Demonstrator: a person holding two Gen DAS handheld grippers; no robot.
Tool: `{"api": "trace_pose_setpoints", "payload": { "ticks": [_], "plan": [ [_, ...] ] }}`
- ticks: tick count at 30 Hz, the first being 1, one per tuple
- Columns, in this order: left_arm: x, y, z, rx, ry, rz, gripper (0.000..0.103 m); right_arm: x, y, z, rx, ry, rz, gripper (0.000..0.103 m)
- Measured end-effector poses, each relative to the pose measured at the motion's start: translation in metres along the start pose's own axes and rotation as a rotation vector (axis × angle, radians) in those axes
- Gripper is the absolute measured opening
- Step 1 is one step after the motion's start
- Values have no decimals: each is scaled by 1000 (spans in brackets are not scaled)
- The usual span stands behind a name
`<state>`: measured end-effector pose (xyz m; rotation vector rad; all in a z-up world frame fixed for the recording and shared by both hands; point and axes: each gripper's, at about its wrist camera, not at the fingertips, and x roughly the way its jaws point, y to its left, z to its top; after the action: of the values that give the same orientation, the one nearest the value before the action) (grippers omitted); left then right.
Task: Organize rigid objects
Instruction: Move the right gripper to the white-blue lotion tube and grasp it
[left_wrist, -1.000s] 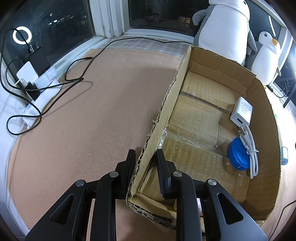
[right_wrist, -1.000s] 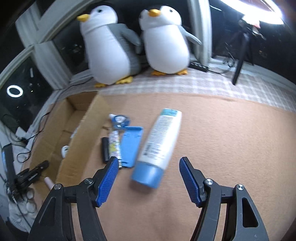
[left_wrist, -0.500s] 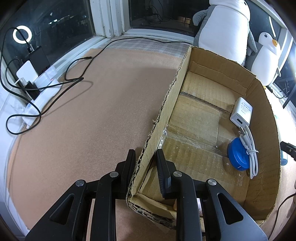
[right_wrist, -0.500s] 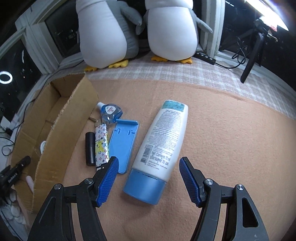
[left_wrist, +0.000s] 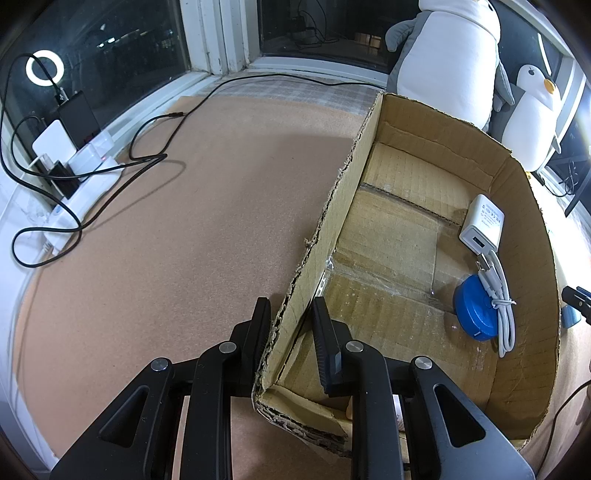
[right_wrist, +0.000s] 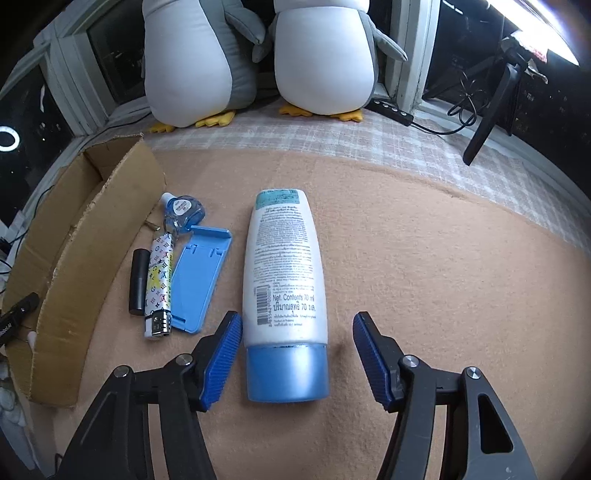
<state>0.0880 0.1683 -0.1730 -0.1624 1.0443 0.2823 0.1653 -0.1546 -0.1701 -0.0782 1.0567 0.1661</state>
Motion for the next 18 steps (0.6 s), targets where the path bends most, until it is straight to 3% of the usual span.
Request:
{"api": "trace_pose_setpoints", "payload": {
  "ticks": [9,12,18],
  "plan": [
    [0,1,0,0,0,0,21,14,14,-5,-50,-43,16,58],
    [0,1,0,1,0,1,21,13,14,-7,-50,-66,-10,45],
    [0,1,0,1,-1,0,21,13,9,-4,-39,-69,10,44]
  ]
}}
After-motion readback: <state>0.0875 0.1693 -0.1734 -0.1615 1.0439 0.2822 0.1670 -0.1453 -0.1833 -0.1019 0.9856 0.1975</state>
